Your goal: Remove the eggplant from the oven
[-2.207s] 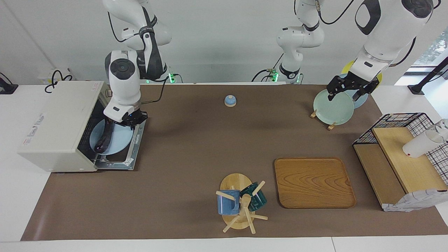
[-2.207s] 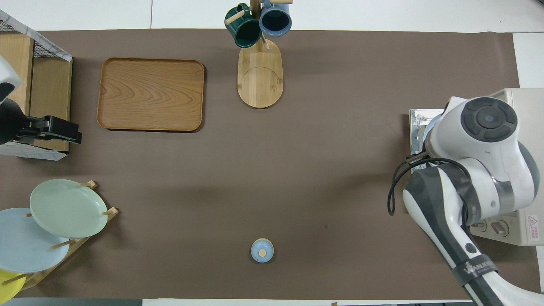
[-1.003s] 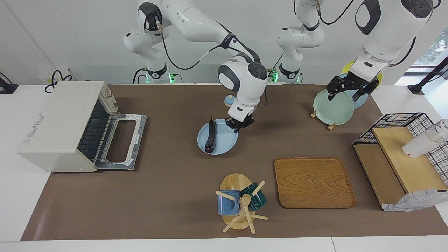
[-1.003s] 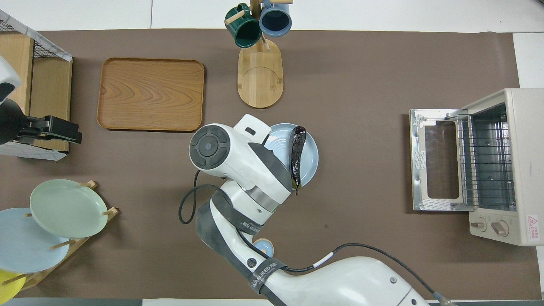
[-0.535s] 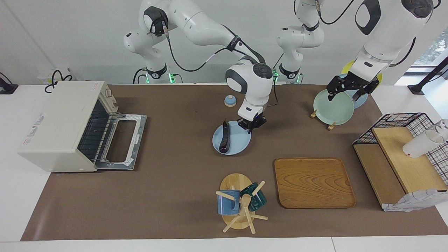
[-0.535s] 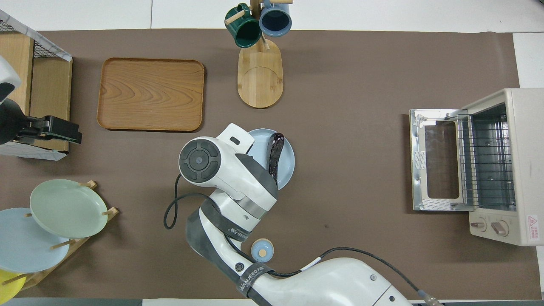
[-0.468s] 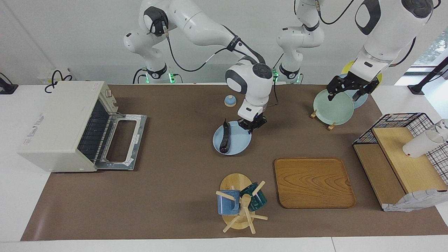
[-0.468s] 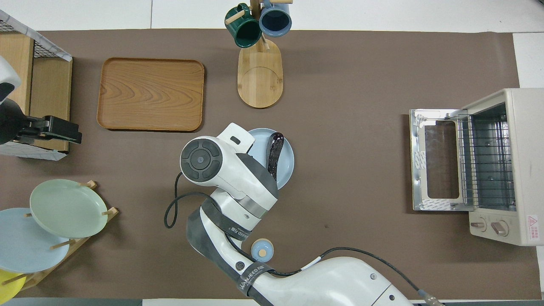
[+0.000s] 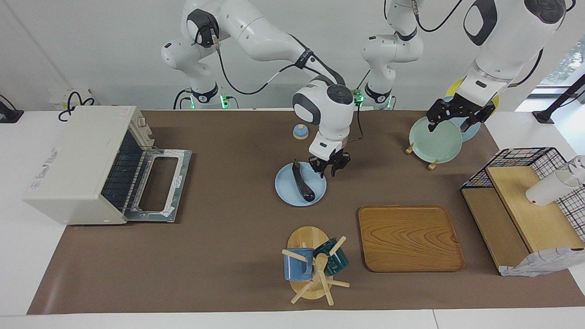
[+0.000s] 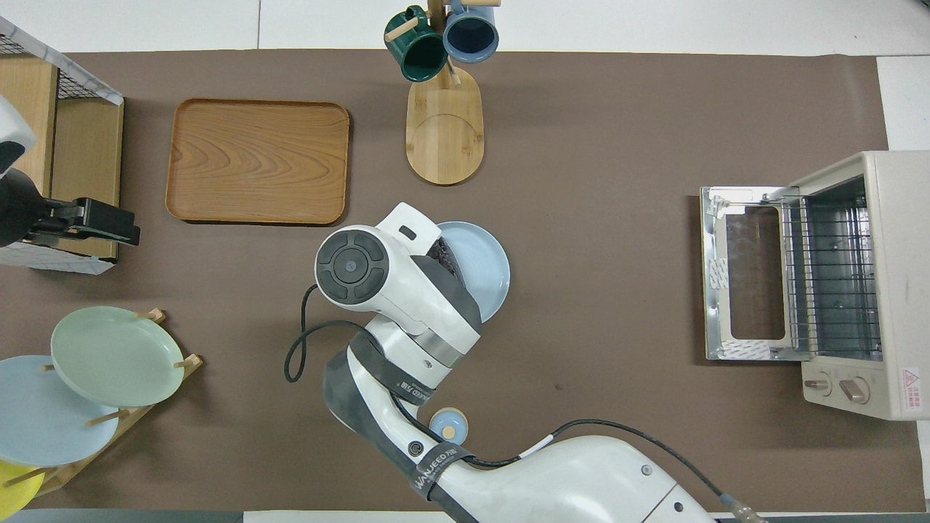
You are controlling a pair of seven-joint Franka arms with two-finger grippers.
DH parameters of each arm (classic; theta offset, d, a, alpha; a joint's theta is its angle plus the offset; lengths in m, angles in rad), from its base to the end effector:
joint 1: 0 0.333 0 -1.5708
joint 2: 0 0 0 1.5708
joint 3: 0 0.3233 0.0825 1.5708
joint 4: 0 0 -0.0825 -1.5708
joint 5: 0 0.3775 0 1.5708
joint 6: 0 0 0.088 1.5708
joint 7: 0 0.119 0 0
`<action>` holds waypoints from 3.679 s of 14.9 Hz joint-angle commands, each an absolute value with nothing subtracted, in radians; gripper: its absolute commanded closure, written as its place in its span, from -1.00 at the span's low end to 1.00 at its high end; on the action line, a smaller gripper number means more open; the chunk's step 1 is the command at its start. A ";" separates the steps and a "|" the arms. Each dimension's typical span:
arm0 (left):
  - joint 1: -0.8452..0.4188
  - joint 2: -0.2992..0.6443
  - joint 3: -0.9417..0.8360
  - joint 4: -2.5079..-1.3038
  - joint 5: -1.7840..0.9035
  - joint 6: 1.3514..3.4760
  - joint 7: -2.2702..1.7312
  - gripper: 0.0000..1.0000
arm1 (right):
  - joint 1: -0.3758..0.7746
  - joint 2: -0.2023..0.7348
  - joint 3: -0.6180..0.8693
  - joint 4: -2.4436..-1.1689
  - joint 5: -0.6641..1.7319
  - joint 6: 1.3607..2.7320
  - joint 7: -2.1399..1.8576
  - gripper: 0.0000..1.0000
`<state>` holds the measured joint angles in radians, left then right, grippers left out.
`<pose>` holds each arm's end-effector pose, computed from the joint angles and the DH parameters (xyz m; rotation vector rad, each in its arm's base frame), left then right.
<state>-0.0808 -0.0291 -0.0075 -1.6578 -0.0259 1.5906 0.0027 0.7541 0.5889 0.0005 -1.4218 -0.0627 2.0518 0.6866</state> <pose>0.5357 -0.0505 0.5969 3.1138 -0.1402 -0.0610 0.5257 0.4886 0.3547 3.1213 0.1496 0.1059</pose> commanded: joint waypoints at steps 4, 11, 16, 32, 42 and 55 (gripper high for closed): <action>-0.080 -0.037 -0.005 -1.658 -0.026 1.588 -0.003 -1.00 | 0.559 0.419 0.006 -1.514 -0.089 1.876 0.441 1.00; -0.080 -0.037 -0.005 -1.661 -0.028 1.578 -0.006 -1.00 | 0.333 0.224 0.006 -1.934 -0.257 2.017 0.351 1.00; -0.094 -0.044 -0.009 -1.672 -0.028 1.582 -0.008 -1.00 | 0.218 0.198 0.008 -2.111 -0.311 2.145 0.342 1.00; -0.477 0.167 -0.023 -1.746 -0.158 1.911 -0.278 -1.00 | 0.126 0.192 0.006 -2.152 -0.405 2.194 0.235 1.00; -0.633 0.345 -0.023 -1.867 -0.158 2.275 -0.366 -1.00 | 0.069 0.123 0.008 -2.117 -0.428 2.103 0.075 1.00; -0.684 0.391 -0.023 -1.904 -0.160 2.398 -0.522 -0.56 | -0.080 0.038 0.008 -2.008 -0.328 1.938 -0.198 1.00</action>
